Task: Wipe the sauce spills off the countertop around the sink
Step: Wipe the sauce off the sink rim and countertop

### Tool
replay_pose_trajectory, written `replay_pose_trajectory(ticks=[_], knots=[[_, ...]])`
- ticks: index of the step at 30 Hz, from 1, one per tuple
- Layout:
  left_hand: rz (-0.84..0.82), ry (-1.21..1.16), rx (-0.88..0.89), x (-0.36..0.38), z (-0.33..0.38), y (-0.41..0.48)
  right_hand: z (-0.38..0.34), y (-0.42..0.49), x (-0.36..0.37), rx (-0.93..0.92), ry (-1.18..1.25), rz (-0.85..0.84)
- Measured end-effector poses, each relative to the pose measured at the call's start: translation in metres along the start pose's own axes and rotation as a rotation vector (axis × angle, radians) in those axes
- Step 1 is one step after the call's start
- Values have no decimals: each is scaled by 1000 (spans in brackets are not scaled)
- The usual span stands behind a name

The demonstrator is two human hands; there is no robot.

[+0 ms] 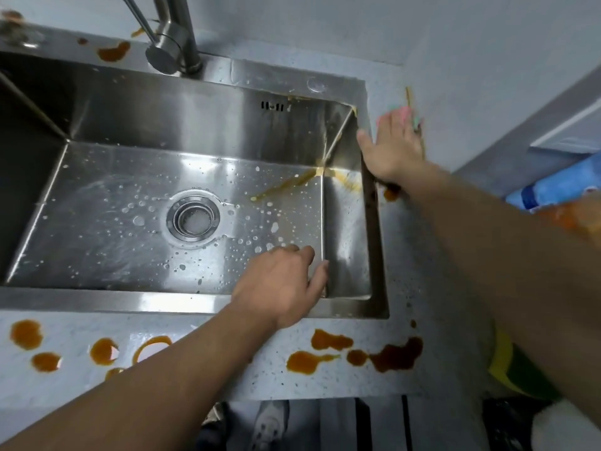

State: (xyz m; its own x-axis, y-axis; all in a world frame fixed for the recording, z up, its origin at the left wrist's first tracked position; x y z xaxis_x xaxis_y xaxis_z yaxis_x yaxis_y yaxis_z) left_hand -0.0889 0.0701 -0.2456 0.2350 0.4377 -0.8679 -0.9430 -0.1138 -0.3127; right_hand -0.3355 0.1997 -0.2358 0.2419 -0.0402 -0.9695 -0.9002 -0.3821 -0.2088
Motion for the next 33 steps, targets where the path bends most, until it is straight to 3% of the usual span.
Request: replay_pose_trajectory(ticks=[3,6,9,21,29,33], knots=[[24,-9,2,-1,-1,3,-1,16,-8,11,39,-12],[13,-6,-13,-5,1,0,-11,-52,4,10,69,78],[21,4,-25,-5,0,-3,-16,-101,25,3,65,41],[46,-3,-40,-1,-6,2,10,78,-30,87,51,-6],[19,1,-35,-1,-3,4,-13,-72,7,93,146,41],[29,7,-17,0,-1,2,-4,-49,8,51,71,39]])
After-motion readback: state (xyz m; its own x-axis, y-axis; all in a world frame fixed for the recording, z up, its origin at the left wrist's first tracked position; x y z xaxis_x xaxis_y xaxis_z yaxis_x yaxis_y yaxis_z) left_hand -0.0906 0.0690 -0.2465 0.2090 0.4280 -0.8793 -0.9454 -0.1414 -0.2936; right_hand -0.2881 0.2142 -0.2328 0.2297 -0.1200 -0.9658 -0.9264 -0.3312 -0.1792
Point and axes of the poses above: each hand's wrist, its own y-axis towards the middle knuckle, its own x-axis out of the palm, z = x × y, the point moved 10 cm from there along y, towards the middle knuckle, and after that the axes turned 14 degrees about -x, right-handed, at the moved point
